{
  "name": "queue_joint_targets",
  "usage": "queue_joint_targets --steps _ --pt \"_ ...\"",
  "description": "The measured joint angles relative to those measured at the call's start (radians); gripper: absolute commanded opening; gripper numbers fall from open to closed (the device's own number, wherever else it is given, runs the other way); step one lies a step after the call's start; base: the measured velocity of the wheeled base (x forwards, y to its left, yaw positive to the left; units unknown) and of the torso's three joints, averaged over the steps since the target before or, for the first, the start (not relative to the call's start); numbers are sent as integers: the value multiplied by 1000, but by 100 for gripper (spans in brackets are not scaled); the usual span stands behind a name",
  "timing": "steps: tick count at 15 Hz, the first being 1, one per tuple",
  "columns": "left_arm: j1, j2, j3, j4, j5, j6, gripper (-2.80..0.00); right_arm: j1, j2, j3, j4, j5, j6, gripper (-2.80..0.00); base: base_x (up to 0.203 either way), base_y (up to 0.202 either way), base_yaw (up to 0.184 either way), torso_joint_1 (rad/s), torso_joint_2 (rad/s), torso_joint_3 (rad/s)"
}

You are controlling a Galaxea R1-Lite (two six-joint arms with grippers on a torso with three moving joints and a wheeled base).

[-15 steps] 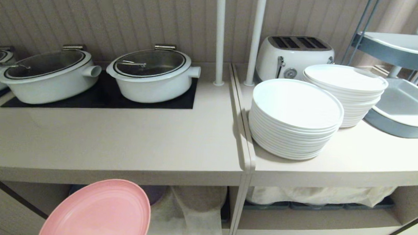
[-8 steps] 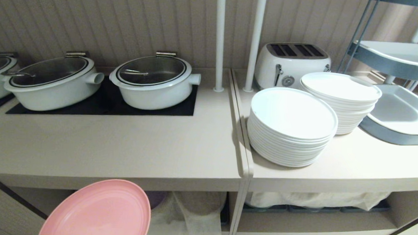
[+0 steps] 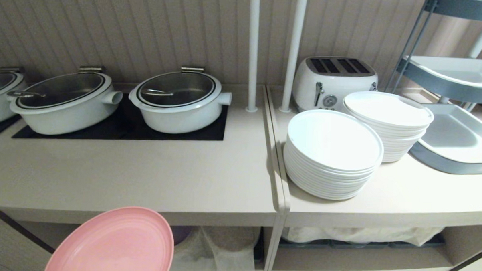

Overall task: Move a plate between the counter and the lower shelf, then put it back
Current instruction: Put the plate

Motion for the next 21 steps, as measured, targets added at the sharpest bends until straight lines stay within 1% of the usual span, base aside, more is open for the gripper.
queue_joint_targets --steps 12,21 --pt "0 0 -2 0 0 0 -280 0 0 0 0 0 -1 -280 0 0 0 88 -177 -87" --pt "0 -1 -5 0 0 0 -280 0 0 0 1 0 2 -280 0 0 0 2 -5 -1"
